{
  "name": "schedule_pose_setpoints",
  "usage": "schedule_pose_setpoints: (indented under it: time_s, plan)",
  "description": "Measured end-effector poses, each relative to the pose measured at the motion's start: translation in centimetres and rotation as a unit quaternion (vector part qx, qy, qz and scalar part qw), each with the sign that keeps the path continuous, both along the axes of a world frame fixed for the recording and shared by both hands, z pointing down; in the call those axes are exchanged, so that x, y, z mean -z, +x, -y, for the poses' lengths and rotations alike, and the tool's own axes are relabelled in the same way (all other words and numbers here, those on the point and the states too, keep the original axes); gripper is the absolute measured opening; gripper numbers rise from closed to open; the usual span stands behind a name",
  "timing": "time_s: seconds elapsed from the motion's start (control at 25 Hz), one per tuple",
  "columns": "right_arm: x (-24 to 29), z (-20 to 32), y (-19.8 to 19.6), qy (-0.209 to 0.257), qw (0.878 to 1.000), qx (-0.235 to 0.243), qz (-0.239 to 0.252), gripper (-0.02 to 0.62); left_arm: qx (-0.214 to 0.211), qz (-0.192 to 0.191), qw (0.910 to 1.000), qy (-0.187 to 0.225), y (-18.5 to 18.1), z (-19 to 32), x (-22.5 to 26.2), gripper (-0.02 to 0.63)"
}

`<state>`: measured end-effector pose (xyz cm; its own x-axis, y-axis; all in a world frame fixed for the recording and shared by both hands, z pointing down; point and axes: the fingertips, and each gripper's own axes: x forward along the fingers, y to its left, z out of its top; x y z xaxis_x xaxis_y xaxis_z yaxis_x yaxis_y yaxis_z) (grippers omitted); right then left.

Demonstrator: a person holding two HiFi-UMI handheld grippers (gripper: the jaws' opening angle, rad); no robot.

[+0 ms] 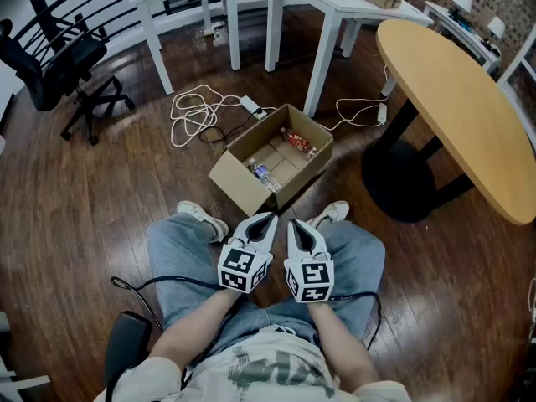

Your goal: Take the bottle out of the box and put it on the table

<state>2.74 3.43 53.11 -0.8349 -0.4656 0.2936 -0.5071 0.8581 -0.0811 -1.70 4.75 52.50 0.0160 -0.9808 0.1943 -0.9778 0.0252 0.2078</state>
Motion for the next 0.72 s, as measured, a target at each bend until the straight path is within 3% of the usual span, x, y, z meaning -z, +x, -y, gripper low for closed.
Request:
schedule_pose_setpoints:
  time_s: [0.72]
  plan:
    - [-0.2, 7.9, -5.4, -0.017, 0.999, 0.027, 0.0, 0.0, 0.024, -0.022, 0.9994, 0.009, -5.6, 8.0, 0.3, -0.009]
